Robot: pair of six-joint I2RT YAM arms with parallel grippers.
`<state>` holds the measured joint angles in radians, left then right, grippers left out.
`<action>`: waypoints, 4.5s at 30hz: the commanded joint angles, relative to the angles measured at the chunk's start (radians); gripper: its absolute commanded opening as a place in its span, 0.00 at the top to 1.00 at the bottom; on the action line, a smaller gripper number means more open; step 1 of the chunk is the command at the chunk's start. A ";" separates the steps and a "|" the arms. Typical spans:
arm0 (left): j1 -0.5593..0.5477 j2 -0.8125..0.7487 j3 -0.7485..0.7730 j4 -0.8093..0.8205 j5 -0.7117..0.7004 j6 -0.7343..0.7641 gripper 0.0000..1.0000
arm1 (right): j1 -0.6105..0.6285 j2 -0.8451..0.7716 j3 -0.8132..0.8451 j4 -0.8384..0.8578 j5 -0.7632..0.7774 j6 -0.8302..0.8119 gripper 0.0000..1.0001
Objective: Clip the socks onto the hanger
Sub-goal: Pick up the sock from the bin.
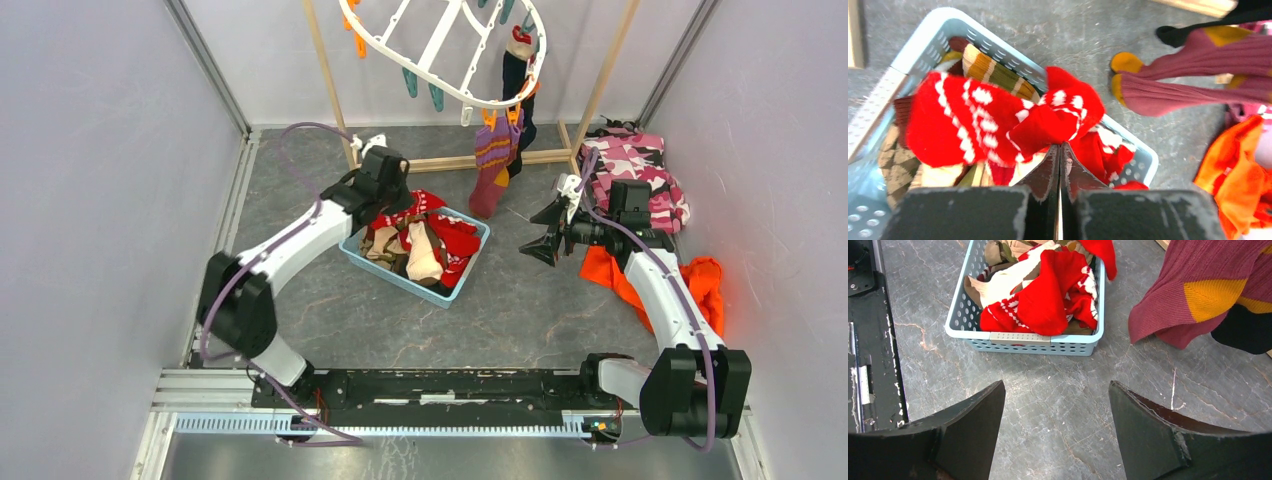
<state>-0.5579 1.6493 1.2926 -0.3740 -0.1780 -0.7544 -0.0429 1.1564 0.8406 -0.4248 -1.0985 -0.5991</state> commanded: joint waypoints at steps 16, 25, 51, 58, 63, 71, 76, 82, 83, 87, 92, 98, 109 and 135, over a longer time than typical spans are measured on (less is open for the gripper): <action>0.000 -0.562 -0.340 0.369 0.465 0.110 0.98 | 0.121 0.021 0.185 -0.253 -0.046 -0.260 0.18; -0.004 -0.547 -0.436 0.669 0.584 -0.251 0.98 | 0.321 0.066 0.296 -0.041 0.186 -0.013 0.17; -0.034 -0.548 -0.415 0.644 0.616 -0.288 0.78 | 0.467 0.172 0.581 -0.176 0.411 -0.131 1.00; -0.031 -0.631 -0.435 0.669 0.612 -0.216 0.33 | 0.466 0.081 0.682 -0.417 0.416 -0.747 1.00; -0.030 -0.690 -0.527 0.842 0.626 -0.253 0.09 | 0.468 -0.048 0.535 -0.325 0.389 -1.040 1.00; -0.034 -0.628 -0.607 1.036 0.742 -0.414 0.04 | 0.469 -0.225 0.235 0.066 0.269 -1.061 1.00; -0.053 -0.571 -0.627 1.124 0.741 -0.485 0.05 | 0.495 -0.250 0.187 0.143 0.254 -1.058 1.00; -0.090 -0.488 -0.591 1.128 0.735 -0.510 0.10 | 0.541 -0.264 0.154 0.146 0.262 -1.095 1.00; -0.093 -0.476 -0.587 1.136 0.733 -0.513 0.11 | 0.548 -0.264 0.151 0.143 0.264 -1.101 1.00; -0.099 -0.428 -0.554 1.188 0.742 -0.529 0.21 | 0.569 -0.272 0.134 0.145 0.272 -1.107 1.00; -0.100 -0.380 -0.532 1.251 0.776 -0.552 0.54 | 0.583 -0.274 0.119 0.145 0.285 -1.105 1.00; -0.100 -0.353 -0.532 1.339 0.832 -0.558 0.98 | 0.586 -0.281 0.108 0.146 0.312 -1.047 0.98; -0.100 -0.541 -0.519 0.939 0.724 0.095 0.98 | 0.585 -0.356 0.031 0.195 0.414 -0.733 0.51; -0.173 -0.729 -0.516 0.797 0.739 0.864 0.98 | 0.533 -0.196 -0.128 1.009 0.264 1.058 0.09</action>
<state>-0.7166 0.9184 0.7399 0.3389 0.5320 0.0982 0.4660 0.9463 0.7059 0.4713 -0.8341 0.3489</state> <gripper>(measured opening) 0.043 0.931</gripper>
